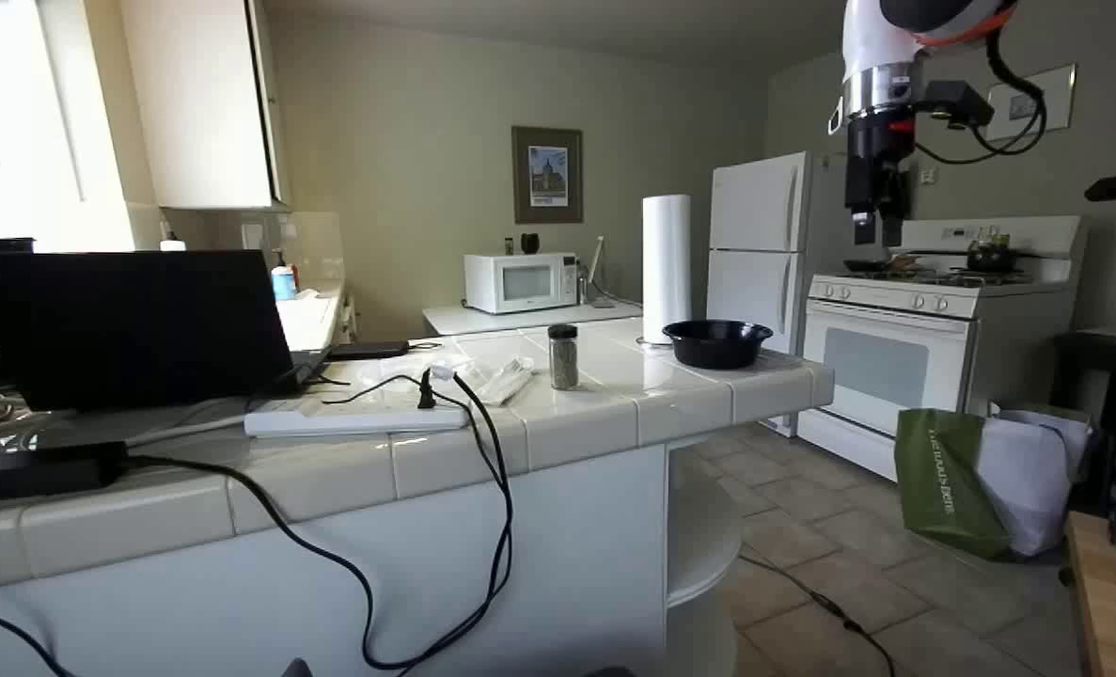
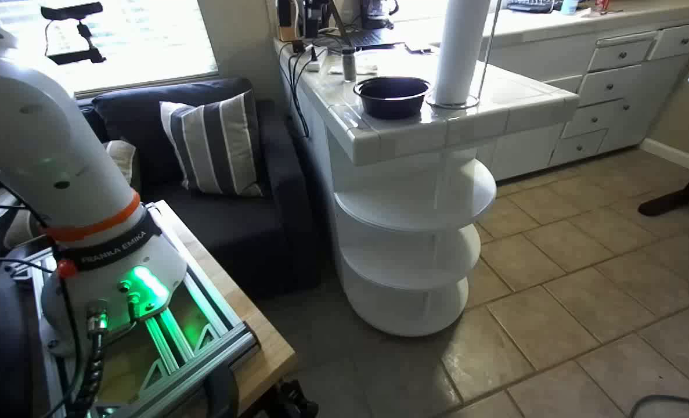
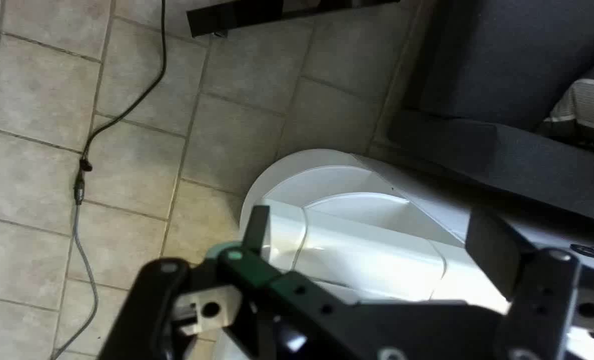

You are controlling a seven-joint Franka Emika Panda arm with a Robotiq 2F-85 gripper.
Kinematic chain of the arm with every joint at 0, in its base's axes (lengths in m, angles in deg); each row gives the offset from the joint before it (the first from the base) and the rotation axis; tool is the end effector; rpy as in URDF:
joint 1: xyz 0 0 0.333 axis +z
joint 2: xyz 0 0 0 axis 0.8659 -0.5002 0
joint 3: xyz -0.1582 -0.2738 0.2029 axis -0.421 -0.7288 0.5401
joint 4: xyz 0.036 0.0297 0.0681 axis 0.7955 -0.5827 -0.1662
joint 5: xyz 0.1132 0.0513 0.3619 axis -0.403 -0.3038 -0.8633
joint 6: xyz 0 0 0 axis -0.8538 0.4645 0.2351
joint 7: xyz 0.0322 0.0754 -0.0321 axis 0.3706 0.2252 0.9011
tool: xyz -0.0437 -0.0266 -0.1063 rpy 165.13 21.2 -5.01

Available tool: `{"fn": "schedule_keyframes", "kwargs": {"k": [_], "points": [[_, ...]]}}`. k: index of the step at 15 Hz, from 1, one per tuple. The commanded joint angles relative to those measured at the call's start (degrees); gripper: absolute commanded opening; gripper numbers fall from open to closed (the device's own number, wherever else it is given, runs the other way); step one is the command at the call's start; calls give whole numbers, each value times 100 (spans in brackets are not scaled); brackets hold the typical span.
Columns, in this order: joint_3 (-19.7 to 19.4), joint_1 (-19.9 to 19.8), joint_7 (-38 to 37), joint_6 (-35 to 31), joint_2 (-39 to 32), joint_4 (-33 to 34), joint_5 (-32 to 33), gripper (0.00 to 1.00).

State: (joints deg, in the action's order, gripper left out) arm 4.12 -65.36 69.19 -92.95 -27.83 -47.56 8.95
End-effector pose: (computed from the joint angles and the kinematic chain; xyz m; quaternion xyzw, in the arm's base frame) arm 0.3364 -0.0853 0.5644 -0.9956 0.0747 0.0456 0.0336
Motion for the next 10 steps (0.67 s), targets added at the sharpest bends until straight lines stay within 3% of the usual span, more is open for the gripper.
{"fn": "schedule_keyframes", "kwargs": {"k": [1, 5, 10], "points": [[20, -26, 12, 14, -6, 14, -10, 100], [20, -26, 12, 14, -6, 14, -10, 100], [366, -60, -1726, -631, -880, 852, -641, 100]]}}
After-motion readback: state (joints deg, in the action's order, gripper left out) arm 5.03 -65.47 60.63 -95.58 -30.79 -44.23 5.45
